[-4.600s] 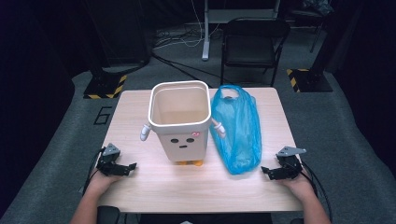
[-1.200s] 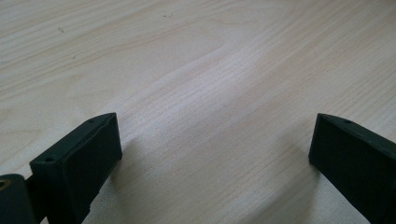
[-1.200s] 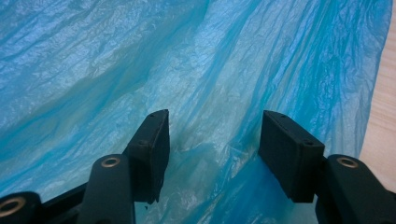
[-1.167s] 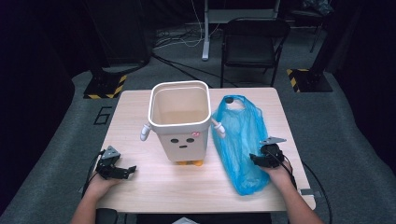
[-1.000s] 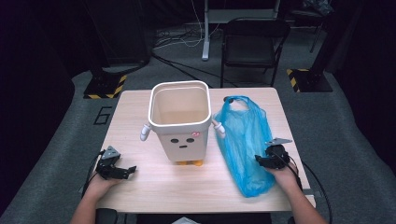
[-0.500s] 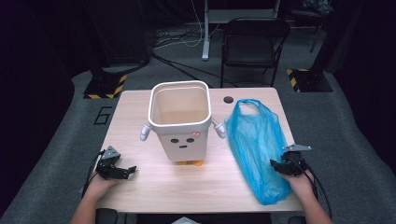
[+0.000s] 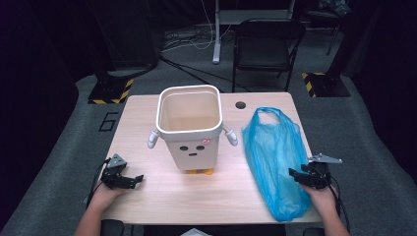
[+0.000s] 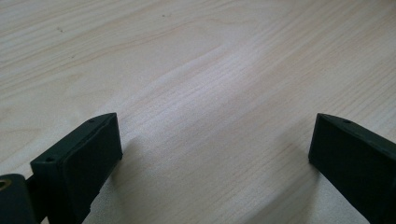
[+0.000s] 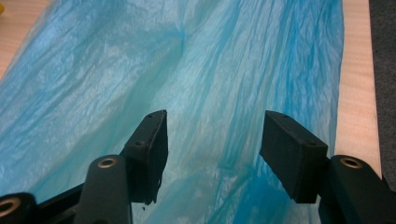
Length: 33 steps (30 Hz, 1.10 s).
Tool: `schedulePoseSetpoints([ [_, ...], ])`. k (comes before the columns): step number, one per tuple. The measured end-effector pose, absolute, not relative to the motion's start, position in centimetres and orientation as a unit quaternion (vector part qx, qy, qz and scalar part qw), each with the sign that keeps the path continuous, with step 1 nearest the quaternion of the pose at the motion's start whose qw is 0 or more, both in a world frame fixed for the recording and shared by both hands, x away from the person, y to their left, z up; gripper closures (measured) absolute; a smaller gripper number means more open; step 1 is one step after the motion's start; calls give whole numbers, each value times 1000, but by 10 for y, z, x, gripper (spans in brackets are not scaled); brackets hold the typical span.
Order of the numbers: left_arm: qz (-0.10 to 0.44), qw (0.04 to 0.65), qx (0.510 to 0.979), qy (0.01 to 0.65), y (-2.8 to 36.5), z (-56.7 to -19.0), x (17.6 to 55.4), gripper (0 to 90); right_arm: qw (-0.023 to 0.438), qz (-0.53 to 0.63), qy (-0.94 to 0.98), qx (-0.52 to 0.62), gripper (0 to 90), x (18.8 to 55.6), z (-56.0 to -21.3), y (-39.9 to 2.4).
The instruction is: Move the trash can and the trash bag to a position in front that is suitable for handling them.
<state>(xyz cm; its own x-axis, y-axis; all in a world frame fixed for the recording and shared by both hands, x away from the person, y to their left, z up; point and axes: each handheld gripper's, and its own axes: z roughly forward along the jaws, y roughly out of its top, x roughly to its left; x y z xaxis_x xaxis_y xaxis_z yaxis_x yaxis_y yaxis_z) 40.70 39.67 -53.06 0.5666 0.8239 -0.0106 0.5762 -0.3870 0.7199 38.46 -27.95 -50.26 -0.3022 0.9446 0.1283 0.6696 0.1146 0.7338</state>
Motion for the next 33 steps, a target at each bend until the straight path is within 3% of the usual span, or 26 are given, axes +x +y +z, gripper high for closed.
schedulePoseSetpoints([
  [4, 178, 347, 815, 429, 399, -528, 406, 79, 203, 361, 725, 550, 427, 386, -499, -278],
  [5, 177, 345, 817, 427, 400, -527, 406, 152, 216, 353, 732, 540, 449, 384, -497, -275],
  [12, 147, 347, 816, 437, 400, -515, 402, 338, 224, 357, 743, 520, 475, 379, -492, -275],
  [24, 171, 395, 805, 409, 395, -481, 386, 381, 218, 368, 759, 492, 480, 379, -480, -270],
  [33, 153, 425, 782, 429, 387, -457, 380, 417, 219, 378, 768, 469, 497, 377, -458, -256],
])
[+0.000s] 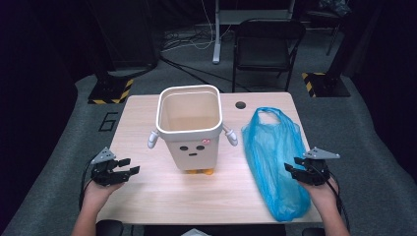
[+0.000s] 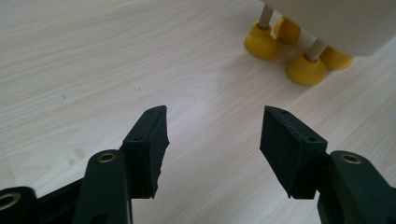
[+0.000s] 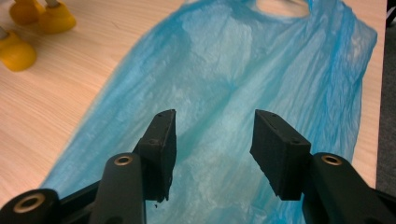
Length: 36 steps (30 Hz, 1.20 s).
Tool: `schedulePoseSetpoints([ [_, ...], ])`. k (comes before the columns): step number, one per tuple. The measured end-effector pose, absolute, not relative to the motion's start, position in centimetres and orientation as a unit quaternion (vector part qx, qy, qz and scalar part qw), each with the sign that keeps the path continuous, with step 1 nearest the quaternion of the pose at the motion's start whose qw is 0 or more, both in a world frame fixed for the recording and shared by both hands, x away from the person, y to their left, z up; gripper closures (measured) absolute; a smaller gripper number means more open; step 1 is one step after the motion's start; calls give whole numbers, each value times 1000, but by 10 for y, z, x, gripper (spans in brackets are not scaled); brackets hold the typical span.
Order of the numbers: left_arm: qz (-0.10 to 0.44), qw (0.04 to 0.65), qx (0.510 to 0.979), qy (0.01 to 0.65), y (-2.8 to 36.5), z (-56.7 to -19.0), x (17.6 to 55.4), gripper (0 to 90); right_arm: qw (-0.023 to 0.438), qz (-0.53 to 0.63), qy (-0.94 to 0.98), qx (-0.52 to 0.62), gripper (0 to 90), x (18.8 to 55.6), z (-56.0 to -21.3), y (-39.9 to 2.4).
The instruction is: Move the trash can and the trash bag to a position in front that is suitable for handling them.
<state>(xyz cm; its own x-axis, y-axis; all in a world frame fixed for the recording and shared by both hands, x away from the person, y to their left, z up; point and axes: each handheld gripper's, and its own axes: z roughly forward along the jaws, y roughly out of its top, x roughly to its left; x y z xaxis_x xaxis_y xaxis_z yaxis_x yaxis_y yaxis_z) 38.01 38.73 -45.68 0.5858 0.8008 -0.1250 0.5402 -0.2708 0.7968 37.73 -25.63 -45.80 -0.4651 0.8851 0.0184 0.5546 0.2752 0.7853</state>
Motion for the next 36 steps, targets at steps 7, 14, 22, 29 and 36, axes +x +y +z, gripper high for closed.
schedulePoseSetpoints([
  [7, 154, 450, 782, 403, 377, -437, 376, 449, 215, 388, 781, 439, 530, 379, -441, -240],
  [14, 145, 460, 791, 377, 364, -420, 378, 466, 215, 399, 793, 407, 532, 383, -429, -220],
  [22, 153, 479, 791, 348, 338, -396, 388, 469, 213, 411, 799, 382, 530, 389, -417, -200],
  [29, 146, 500, 783, 342, 324, -383, 395, 472, 215, 414, 803, 372, 519, 389, -415, -190],
  [36, 152, 495, 784, 342, 311, -370, 401, 498, 206, 421, 804, 366, 514, 391, -412, -185],
])
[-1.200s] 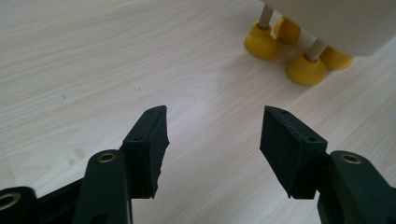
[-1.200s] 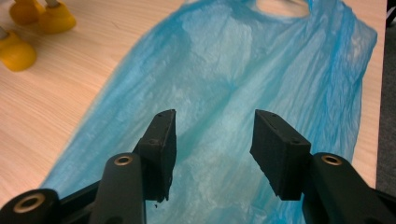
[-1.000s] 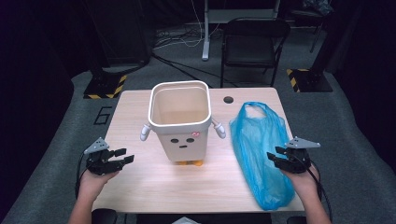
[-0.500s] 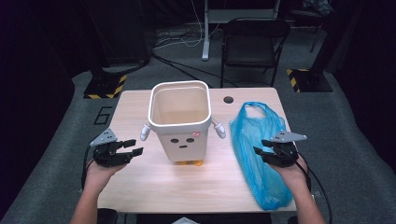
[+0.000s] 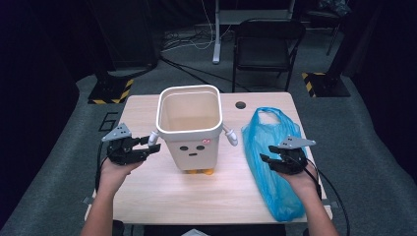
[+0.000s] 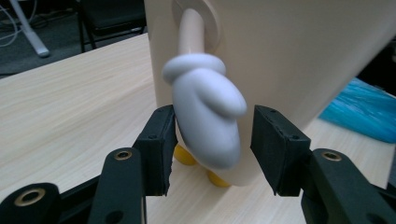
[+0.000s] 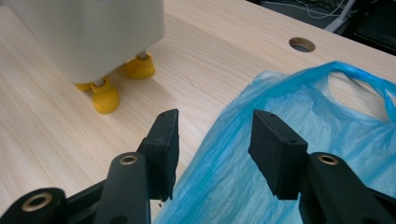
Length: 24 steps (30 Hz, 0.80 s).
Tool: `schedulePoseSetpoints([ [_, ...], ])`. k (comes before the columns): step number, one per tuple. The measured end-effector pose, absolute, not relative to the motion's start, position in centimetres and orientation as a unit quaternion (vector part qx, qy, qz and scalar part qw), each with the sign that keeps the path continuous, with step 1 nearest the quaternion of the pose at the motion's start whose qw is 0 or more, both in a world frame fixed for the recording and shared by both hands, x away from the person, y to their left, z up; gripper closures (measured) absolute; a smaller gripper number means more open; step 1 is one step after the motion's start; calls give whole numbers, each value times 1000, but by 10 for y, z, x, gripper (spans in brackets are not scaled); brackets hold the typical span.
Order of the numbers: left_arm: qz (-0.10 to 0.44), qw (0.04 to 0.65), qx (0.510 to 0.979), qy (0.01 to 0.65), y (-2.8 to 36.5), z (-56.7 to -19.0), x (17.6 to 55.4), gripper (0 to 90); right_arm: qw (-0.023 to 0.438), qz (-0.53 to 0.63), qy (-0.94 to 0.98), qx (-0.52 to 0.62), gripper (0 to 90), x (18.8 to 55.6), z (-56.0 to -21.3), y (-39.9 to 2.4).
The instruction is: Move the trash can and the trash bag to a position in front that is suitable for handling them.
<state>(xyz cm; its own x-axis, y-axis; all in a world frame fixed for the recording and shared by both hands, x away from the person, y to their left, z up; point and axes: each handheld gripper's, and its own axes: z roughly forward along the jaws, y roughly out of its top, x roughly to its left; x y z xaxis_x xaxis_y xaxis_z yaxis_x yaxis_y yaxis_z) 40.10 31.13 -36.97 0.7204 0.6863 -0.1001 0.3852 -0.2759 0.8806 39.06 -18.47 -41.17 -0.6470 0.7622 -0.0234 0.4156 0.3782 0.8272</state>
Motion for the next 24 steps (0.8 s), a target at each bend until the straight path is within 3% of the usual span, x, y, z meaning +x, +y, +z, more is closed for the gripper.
schedulePoseSetpoints([
  [8, 174, 480, 789, 343, 309, -368, 404, 605, 202, 431, 809, 345, 500, 393, -399, -170],
  [16, 180, 489, 784, 338, 311, -372, 402, 616, 199, 437, 821, 309, 478, 399, -375, -139],
  [24, 172, 498, 783, 331, 313, -373, 405, 615, 198, 441, 823, 299, 494, 412, -374, -110],
])
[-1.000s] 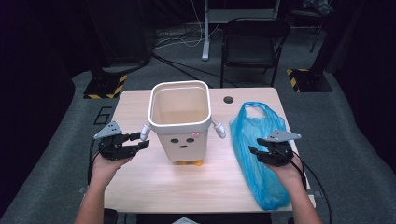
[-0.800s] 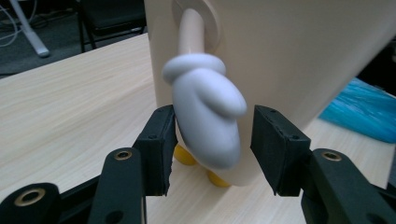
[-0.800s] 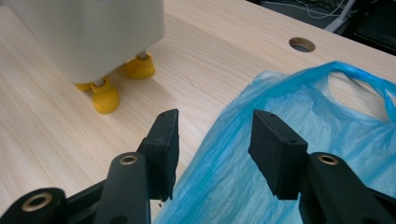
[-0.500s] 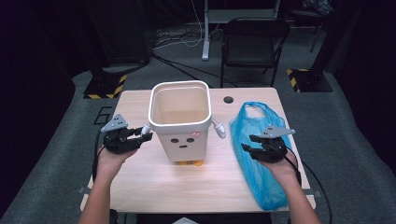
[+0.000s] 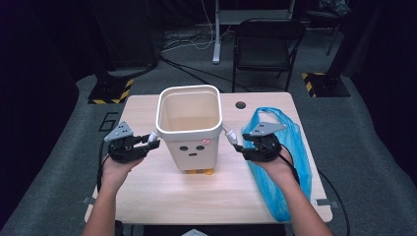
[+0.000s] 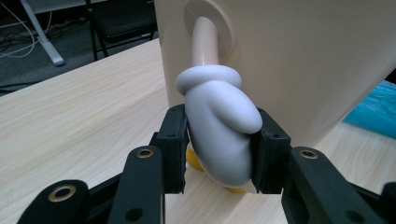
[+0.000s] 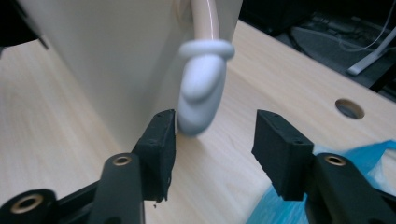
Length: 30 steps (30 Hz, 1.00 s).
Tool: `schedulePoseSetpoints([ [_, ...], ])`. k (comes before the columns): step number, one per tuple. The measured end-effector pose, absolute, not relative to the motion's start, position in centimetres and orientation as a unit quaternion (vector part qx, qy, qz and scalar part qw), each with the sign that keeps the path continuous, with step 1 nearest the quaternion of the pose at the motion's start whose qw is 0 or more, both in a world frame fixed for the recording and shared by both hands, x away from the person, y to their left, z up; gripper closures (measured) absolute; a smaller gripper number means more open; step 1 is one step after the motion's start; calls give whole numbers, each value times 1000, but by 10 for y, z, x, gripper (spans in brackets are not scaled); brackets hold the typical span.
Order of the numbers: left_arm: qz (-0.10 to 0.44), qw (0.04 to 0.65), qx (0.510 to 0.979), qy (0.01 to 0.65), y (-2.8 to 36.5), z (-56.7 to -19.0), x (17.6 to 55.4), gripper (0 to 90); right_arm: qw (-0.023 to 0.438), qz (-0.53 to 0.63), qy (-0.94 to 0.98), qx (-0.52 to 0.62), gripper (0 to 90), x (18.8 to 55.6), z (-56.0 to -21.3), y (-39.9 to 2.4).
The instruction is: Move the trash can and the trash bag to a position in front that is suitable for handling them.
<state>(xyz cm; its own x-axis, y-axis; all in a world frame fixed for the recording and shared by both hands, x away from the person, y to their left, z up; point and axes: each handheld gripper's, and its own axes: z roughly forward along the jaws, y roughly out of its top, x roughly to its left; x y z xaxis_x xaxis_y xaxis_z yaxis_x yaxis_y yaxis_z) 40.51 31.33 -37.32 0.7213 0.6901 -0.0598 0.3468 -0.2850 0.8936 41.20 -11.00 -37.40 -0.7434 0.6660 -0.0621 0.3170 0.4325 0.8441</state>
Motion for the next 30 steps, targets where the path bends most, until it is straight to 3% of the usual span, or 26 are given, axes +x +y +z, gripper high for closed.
schedulePoseSetpoints([
  [11, 172, 499, 783, 330, 313, -373, 406, 616, 171, 464, 818, 294, 565, 427, -373, -88],
  [16, 169, 499, 783, 330, 314, -372, 405, 617, 175, 457, 815, 309, 650, 429, -370, -84],
  [30, 138, 525, 774, 327, 315, -366, 399, 617, 185, 452, 816, 308, 663, 413, -366, -86],
])
